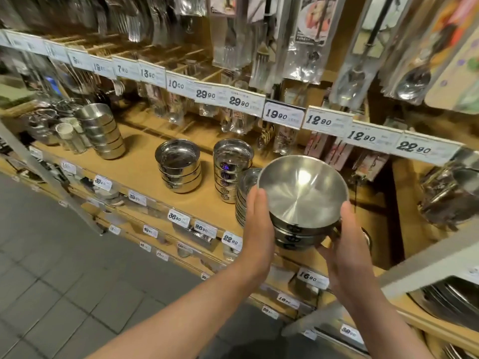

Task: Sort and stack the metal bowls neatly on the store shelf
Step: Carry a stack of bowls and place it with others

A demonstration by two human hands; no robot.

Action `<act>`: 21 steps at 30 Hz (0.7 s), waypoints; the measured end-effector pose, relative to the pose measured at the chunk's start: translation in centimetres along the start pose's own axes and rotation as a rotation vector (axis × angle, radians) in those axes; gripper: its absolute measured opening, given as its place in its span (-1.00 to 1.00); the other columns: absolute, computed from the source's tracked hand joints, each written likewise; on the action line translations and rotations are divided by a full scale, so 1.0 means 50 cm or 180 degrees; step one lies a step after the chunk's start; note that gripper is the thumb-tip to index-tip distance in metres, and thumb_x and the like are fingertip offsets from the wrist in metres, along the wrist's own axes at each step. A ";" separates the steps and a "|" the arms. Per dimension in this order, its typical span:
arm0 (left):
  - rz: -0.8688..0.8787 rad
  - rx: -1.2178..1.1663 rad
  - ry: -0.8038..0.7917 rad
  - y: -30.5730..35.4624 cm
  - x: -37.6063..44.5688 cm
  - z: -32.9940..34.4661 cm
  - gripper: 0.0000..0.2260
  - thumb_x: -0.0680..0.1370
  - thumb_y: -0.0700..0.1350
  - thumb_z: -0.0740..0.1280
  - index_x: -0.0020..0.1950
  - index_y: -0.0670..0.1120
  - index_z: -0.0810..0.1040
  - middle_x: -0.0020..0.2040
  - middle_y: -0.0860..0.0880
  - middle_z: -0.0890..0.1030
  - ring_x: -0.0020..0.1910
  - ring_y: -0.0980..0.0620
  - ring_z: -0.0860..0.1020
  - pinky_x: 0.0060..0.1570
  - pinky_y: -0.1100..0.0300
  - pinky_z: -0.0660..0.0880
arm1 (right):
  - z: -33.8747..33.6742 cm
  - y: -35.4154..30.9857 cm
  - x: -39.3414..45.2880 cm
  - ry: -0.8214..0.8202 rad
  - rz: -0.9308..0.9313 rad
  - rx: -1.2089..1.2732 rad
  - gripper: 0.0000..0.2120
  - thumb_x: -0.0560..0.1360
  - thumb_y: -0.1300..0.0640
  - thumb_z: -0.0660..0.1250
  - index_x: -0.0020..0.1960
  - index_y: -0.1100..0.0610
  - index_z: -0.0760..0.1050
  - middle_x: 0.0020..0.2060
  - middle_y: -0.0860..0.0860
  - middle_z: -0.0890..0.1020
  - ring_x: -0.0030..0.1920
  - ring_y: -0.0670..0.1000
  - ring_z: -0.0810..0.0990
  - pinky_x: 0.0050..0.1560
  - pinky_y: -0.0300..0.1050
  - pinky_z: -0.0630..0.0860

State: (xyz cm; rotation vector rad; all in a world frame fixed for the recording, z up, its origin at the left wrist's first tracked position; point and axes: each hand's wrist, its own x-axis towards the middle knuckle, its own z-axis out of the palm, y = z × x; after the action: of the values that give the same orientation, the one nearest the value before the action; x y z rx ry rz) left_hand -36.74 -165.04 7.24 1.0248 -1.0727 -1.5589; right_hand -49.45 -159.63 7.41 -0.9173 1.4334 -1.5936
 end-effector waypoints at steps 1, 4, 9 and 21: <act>0.0008 -0.0004 0.0042 0.008 -0.006 -0.023 -0.50 0.51 0.38 0.05 0.34 0.24 0.47 0.23 0.17 0.61 0.24 0.20 0.55 0.15 0.17 0.49 | 0.021 -0.001 -0.005 -0.0026 0.0114 0.0091 -0.71 0.65 -0.20 0.12 -0.05 -0.38 0.60 -0.08 -0.31 0.66 -0.03 -0.27 0.64 0.03 0.06 0.65; -0.0003 -0.0032 0.0201 0.035 -0.019 -0.113 -0.56 0.54 0.34 0.07 0.32 0.24 0.48 0.20 0.20 0.62 0.22 0.21 0.57 0.15 0.16 0.51 | 0.107 -0.003 -0.029 -0.0160 0.0345 0.0203 -0.69 0.62 -0.22 0.11 -0.09 -0.38 0.62 -0.09 -0.25 0.69 -0.08 -0.27 0.67 -0.12 -0.07 0.65; -0.0075 -0.0026 0.0312 0.092 -0.027 -0.294 -0.41 0.54 0.38 0.07 0.47 0.13 0.44 0.35 0.06 0.59 0.35 0.09 0.53 0.30 0.07 0.49 | 0.284 0.015 -0.067 -0.0326 0.0580 0.0341 -0.73 0.59 -0.23 0.14 0.08 -0.34 0.61 0.05 -0.22 0.71 0.04 -0.21 0.68 0.12 0.09 0.59; 0.0015 0.0217 0.0851 0.193 0.008 -0.667 -0.57 0.71 0.19 0.00 0.41 0.05 0.48 0.31 0.10 0.60 0.27 0.18 0.56 0.23 0.08 0.51 | 0.654 0.079 -0.084 -0.0765 0.0959 0.0500 -0.69 0.55 -0.28 0.21 0.24 -0.30 0.55 0.17 -0.22 0.68 0.22 -0.12 0.64 0.23 0.02 0.58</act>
State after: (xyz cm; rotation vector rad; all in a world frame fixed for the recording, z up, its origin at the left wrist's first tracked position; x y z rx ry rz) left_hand -2.80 -172.39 7.66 1.2371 -0.9459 -1.3438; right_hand -17.91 -169.93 6.72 -0.7342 1.1966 -1.3036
